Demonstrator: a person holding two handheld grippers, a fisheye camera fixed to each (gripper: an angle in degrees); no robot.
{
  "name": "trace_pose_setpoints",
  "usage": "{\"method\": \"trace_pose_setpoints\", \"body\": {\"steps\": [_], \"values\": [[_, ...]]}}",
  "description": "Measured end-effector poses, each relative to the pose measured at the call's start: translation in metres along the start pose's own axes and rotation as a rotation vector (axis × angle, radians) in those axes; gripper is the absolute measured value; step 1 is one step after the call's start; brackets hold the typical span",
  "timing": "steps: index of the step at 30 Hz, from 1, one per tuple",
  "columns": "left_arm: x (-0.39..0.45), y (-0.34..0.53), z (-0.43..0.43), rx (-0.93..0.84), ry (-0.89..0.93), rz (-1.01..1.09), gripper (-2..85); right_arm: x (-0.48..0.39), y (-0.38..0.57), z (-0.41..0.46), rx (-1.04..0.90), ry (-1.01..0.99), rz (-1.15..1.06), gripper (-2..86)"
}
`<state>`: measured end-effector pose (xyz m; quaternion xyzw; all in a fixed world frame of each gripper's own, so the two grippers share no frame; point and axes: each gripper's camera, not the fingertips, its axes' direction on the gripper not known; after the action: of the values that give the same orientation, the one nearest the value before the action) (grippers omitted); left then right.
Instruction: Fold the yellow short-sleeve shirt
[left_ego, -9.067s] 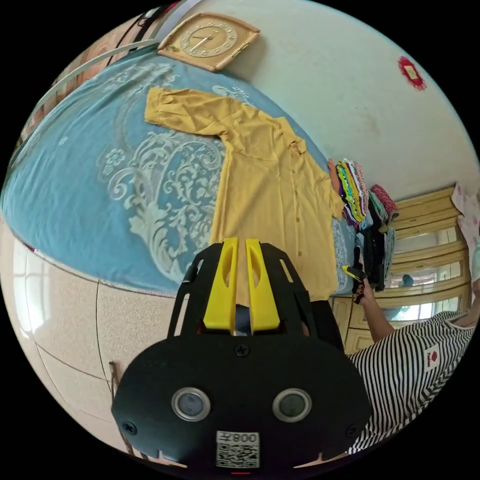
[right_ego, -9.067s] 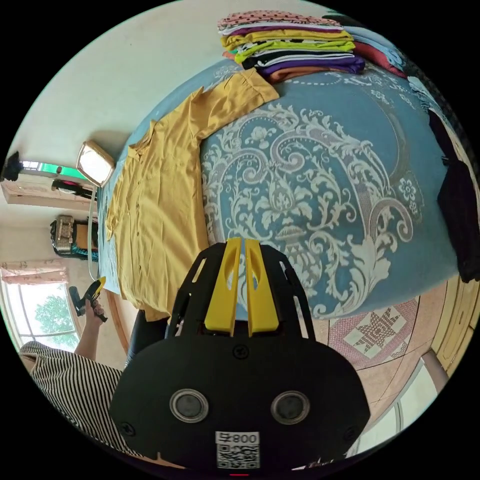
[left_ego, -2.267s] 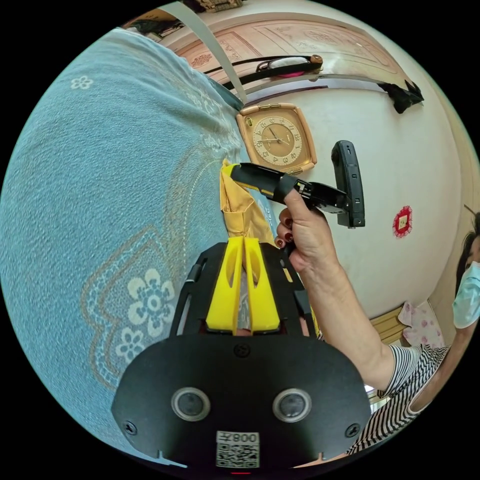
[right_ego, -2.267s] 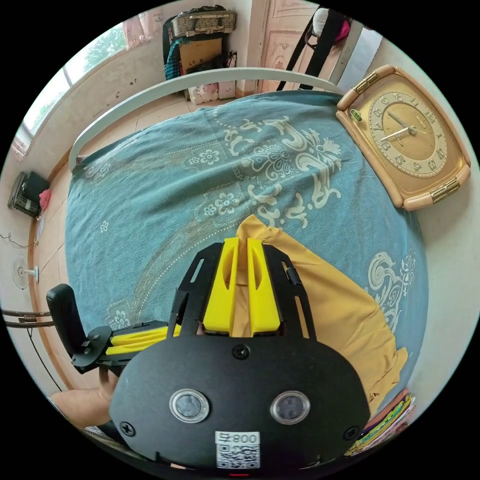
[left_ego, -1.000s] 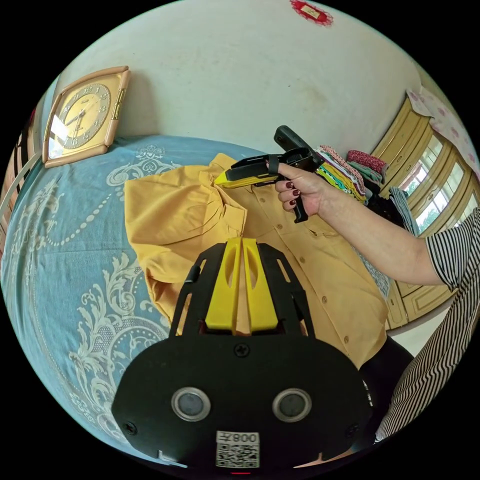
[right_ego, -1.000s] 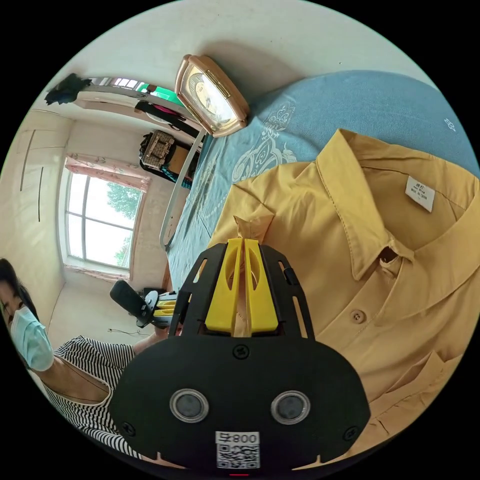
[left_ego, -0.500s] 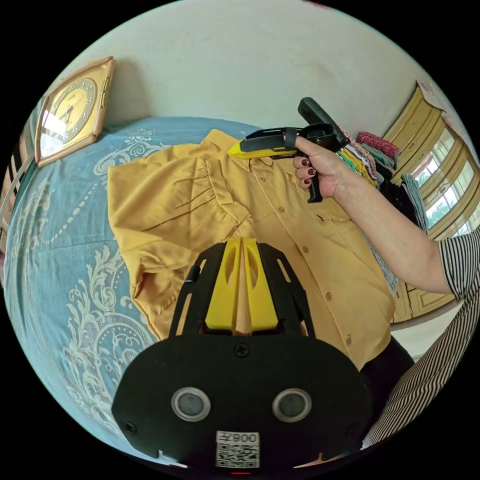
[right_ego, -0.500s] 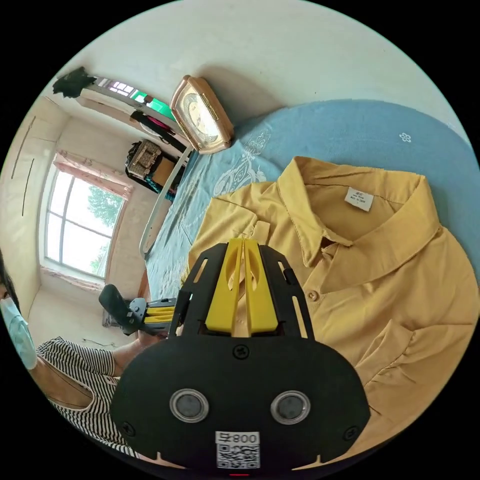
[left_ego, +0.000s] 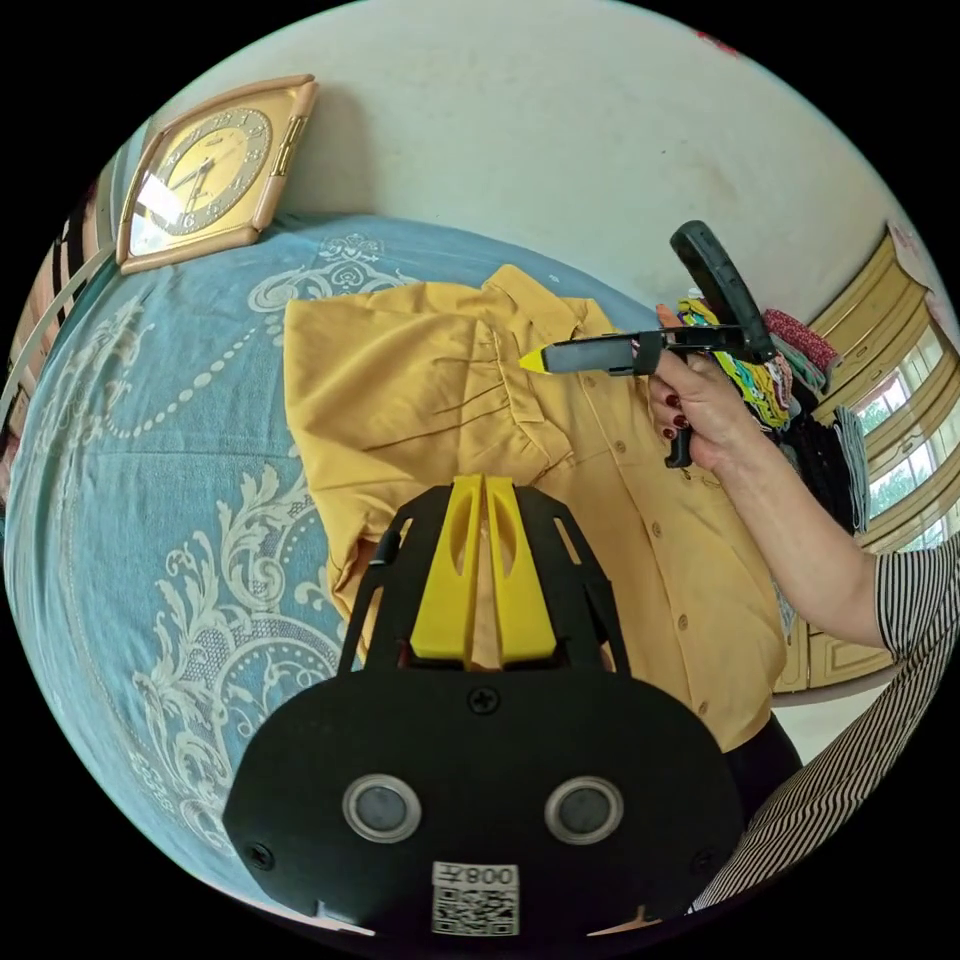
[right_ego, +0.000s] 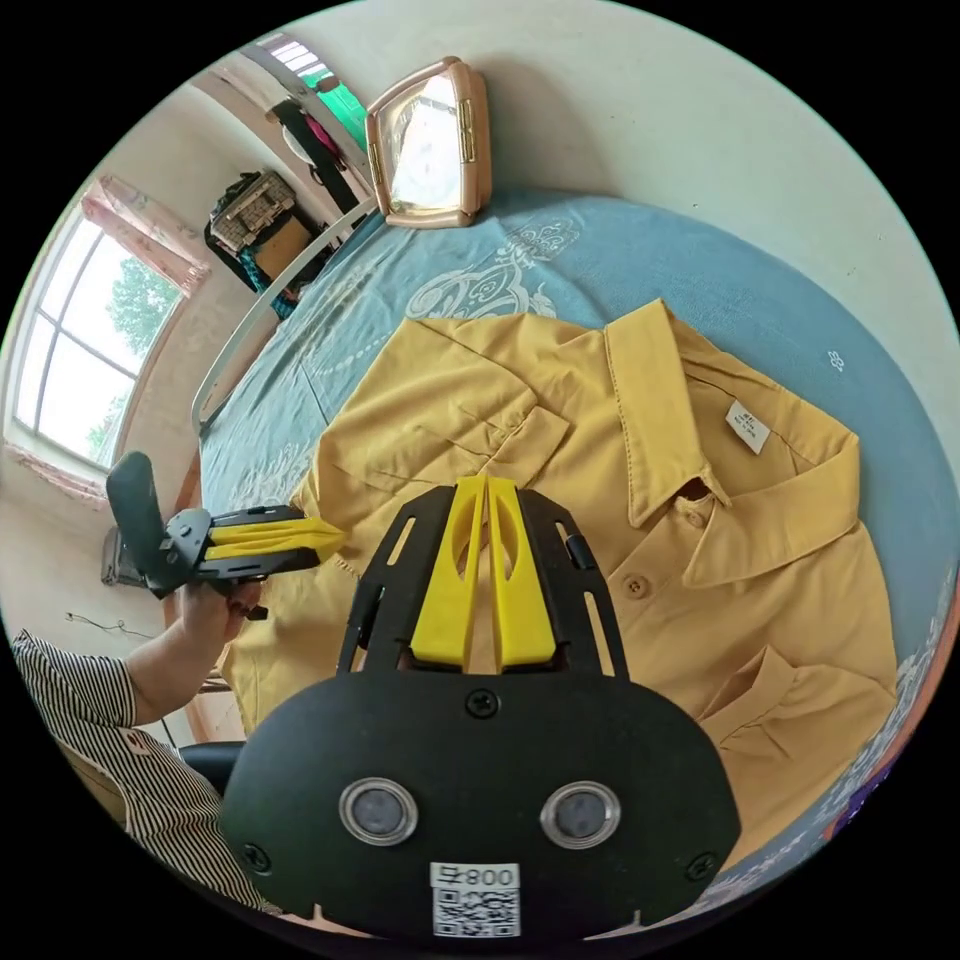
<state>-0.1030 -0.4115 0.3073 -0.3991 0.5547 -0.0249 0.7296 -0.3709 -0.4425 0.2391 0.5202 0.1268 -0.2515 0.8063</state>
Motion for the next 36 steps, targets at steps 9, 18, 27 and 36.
{"method": "trace_pose_setpoints", "body": {"steps": [9, 18, 27, 36], "values": [[0.015, -0.045, 0.02, -0.021, 0.07, 0.031, 0.3, 0.008, 0.049, 0.001, -0.05, 0.011, -0.002, 0.1], [0.032, -0.123, 0.055, -0.033, 0.071, 0.109, 0.3, 0.06, 0.155, -0.087, 0.137, 0.158, 0.18, 0.1], [0.043, -0.151, 0.09, -0.093, 0.096, 0.127, 0.3, 0.139, 0.226, -0.104, 0.138, 0.246, 0.424, 0.1], [0.054, -0.175, 0.096, -0.042, 0.096, 0.12, 0.3, 0.145, 0.245, -0.124, 0.159, 0.257, 0.409, 0.1]]}}
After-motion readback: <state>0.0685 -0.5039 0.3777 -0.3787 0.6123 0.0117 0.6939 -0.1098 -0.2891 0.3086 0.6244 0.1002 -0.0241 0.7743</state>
